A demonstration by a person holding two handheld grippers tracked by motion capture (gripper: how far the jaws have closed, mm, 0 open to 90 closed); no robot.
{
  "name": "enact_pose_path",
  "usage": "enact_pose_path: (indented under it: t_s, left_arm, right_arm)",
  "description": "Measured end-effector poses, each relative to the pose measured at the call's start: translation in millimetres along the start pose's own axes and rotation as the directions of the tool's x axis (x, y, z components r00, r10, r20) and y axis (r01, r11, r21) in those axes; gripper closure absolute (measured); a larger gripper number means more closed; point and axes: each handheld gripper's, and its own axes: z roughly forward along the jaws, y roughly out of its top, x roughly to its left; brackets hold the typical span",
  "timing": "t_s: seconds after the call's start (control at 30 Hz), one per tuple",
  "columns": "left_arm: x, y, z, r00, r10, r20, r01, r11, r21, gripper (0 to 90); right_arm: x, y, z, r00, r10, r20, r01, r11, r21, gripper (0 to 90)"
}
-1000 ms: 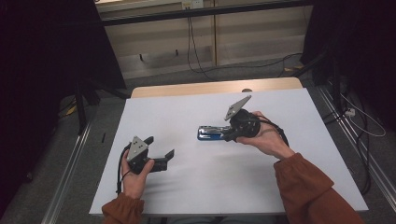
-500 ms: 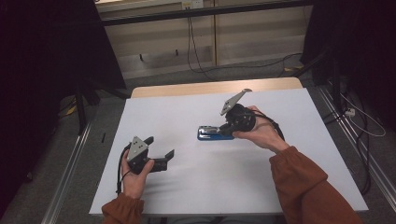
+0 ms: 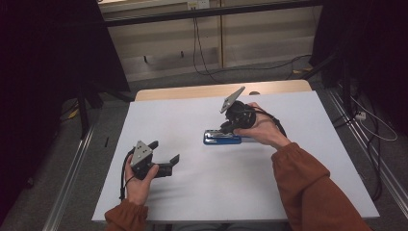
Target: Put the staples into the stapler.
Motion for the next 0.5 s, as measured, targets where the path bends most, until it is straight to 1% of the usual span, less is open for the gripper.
enact_pose_path:
  t_s: [0.07, 0.1, 0.2, 0.33, 0.5]
  left_arm:
    - [0.1, -0.1, -0.1, 1.0000, -0.001, -0.001, 0.001, 1.0000, 0.000, 3.9]
    - [0.1, -0.1, -0.1, 1.0000, -0.001, 0.000, 0.001, 1.0000, 0.000, 3.9]
    - [0.1, -0.1, -0.3, 1.0000, -0.001, -0.001, 0.001, 1.0000, -0.003, 3.9]
    - [0.1, -0.1, -0.6, 1.0000, 0.001, 0.001, -0.001, 1.0000, -0.004, 3.9]
    - [0.2, -0.1, -0.5, 1.0000, 0.000, 0.000, 0.000, 1.0000, -0.005, 3.9]
  right_arm:
    - [-2.9, 2.5, 1.4, 0.9999, -0.011, -0.001, 0.011, 1.000, -0.004, 79.2]
    - [-3.4, 3.7, 2.1, 1.0000, -0.008, -0.001, 0.008, 1.000, -0.002, 79.2]
    - [-5.2, 6.4, 3.5, 0.9996, -0.026, -0.003, 0.026, 1.000, 0.002, 79.2]
    - [-6.5, 10.1, 5.0, 0.9994, -0.034, 0.000, 0.034, 0.999, 0.006, 79.2]
    - [-7.6, 12.4, 10.4, 0.9982, -0.059, -0.004, 0.059, 0.998, 0.022, 79.2]
